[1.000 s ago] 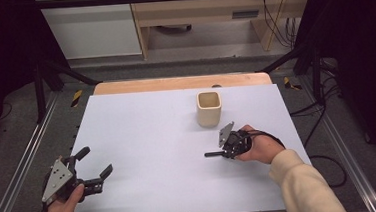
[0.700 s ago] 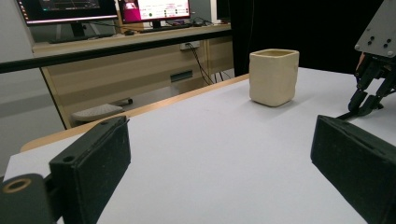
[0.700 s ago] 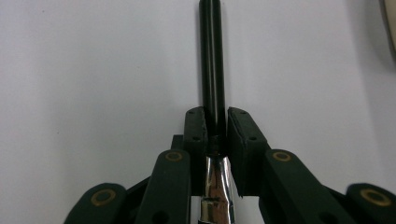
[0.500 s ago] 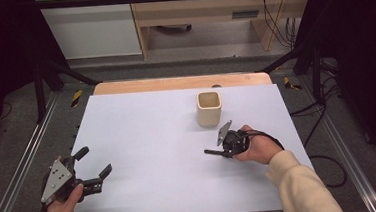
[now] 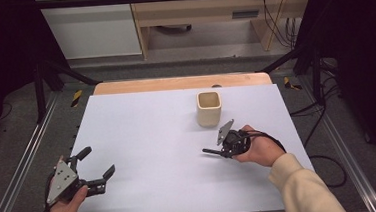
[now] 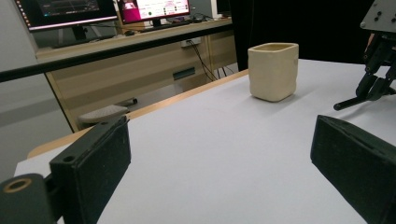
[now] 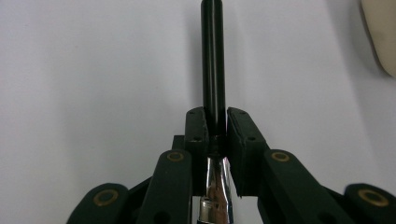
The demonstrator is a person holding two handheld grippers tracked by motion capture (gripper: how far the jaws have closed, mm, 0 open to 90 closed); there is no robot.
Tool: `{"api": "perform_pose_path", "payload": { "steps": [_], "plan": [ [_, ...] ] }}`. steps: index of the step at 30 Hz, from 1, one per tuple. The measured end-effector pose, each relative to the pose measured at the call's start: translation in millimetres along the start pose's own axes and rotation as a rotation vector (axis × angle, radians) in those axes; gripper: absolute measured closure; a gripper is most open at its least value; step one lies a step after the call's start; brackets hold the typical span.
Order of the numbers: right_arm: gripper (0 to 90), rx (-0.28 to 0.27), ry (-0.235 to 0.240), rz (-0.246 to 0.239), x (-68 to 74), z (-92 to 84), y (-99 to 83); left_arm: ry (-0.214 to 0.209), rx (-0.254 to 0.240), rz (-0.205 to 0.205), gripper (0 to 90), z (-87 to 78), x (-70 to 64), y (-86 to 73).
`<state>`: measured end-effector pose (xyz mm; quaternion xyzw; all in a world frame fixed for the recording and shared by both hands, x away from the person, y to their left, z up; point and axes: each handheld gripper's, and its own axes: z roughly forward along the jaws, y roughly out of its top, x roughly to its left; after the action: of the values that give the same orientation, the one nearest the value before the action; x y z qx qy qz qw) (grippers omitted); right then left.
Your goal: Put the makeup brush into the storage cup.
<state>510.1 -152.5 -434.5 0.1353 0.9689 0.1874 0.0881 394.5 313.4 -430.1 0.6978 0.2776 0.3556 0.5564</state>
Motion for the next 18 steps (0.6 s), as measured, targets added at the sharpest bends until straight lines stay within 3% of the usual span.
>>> {"api": "perform_pose_path", "payload": {
  "steps": [3,7,9,16,18],
  "plan": [
    [78.8,0.005,0.004,-0.013,2.5,-5.8,1.0,-0.012,0.008,-0.003,4.3,5.9,-8.4,8.6],
    [78.8,0.006,-0.005,-0.023,3.7,-16.0,1.9,-0.046,0.045,0.025,4.2,17.2,-22.9,15.0],
    [78.8,0.005,-0.010,-0.016,4.0,-19.9,2.3,-0.069,0.063,0.061,4.1,23.2,-31.9,17.8],
    [78.9,0.004,-0.016,-0.018,3.8,-24.4,4.1,-0.128,0.085,0.134,4.1,39.1,-53.8,27.4],
    [78.9,0.002,-0.018,-0.027,3.6,-24.6,5.0,-0.159,0.099,0.173,4.0,46.5,-63.6,33.1]
  ]
}}
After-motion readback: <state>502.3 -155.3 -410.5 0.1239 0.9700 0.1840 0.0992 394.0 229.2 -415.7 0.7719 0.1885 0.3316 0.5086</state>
